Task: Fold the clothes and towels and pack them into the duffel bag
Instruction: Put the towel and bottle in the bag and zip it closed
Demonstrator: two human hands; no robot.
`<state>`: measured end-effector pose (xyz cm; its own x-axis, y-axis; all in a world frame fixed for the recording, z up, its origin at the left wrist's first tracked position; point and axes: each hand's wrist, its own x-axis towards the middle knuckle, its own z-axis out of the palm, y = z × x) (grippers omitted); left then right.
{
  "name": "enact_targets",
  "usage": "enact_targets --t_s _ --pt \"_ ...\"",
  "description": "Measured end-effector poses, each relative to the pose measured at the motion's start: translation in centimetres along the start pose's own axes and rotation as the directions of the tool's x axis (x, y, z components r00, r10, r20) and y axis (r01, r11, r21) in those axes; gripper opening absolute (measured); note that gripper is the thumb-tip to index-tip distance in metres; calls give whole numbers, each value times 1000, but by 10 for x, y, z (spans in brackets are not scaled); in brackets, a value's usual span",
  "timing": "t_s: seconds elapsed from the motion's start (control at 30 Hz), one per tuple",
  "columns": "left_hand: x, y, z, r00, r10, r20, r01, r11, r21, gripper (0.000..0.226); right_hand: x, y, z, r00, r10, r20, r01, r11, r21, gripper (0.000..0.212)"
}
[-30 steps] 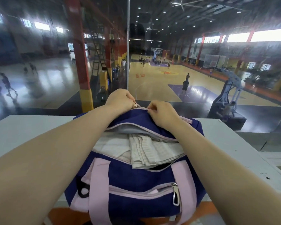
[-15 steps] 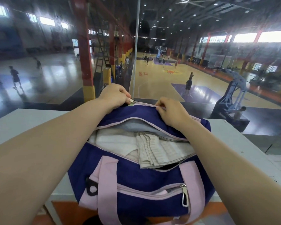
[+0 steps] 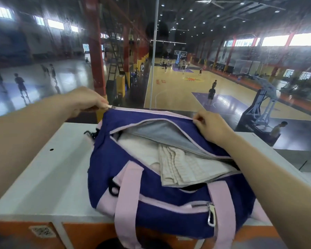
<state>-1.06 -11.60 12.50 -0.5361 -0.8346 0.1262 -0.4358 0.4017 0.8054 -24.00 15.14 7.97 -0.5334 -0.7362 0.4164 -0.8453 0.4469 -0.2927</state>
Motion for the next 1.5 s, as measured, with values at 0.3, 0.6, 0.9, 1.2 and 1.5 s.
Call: enact_targets --t_s 0.3,0.6,0.9,1.2,1.5 --pt "-3 -27 16 994 81 -77 -70 988 136 9 12 -15 10 994 104 17 -102 992 -75 11" --pt "-61 -21 18 851 518 85 -524 849 66 31 -20 -50 -1 992 -30 -123 36 998 46 26" --pt "-62 -55 15 832 531 160 -555 791 257 15 -69 -106 2 890 -450 66 450 848 -282 16" --pt "-68 -29 -2 942 230 246 -243 970 20 37 -57 -84 -6 978 -165 128 204 879 -431 65" --pt "-72 -16 4 938 221 268 -269 950 158 18 -67 -53 -29 978 -157 -138 101 933 -345 41"
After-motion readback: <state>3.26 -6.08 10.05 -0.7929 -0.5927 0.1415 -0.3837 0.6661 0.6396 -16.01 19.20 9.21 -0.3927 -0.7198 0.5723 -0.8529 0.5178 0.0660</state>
